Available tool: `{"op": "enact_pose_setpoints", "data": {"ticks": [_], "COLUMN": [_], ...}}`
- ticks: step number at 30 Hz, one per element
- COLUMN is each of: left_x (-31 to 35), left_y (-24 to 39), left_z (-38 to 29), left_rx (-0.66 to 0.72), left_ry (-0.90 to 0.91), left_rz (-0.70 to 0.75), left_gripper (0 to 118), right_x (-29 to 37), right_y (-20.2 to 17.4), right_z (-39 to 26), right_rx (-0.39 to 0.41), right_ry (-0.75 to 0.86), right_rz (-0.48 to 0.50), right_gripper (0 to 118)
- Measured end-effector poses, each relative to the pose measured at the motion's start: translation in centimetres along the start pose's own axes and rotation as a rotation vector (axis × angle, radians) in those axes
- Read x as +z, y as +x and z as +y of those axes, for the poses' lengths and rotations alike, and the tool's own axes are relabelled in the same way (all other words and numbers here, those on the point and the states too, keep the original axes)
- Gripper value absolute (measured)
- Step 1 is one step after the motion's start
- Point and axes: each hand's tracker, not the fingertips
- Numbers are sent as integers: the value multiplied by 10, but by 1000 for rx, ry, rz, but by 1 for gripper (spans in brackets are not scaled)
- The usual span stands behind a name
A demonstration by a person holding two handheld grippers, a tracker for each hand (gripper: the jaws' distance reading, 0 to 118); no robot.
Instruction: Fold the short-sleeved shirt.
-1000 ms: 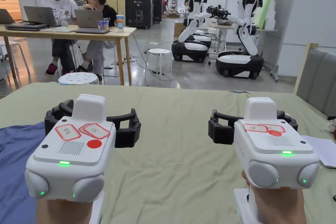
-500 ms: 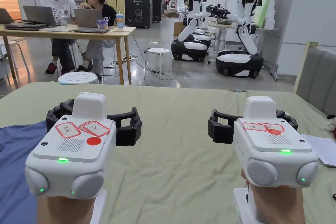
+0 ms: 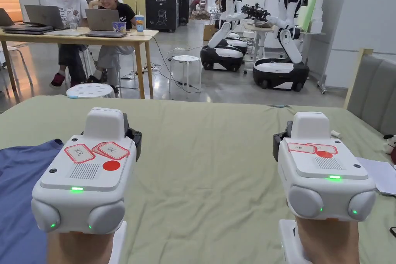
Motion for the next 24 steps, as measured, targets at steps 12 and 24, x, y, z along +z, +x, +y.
{"op": "enact_pose_setpoints", "data": {"ticks": [12,24], "left_x": [2,23], "left_y": [-28,-170], "left_z": [-1,-32], "left_rx": [-5,12], "left_ry": [-74,-215], "left_rz": [42,411], "left_gripper": [0,0], "right_x": [-4,-11], "right_y": [-25,-184], "right_z": [2,11], "right_rx": [2,-9], "right_ry": [-50,-77], "right_rz": [120,521], "right_gripper": [1,3]}}
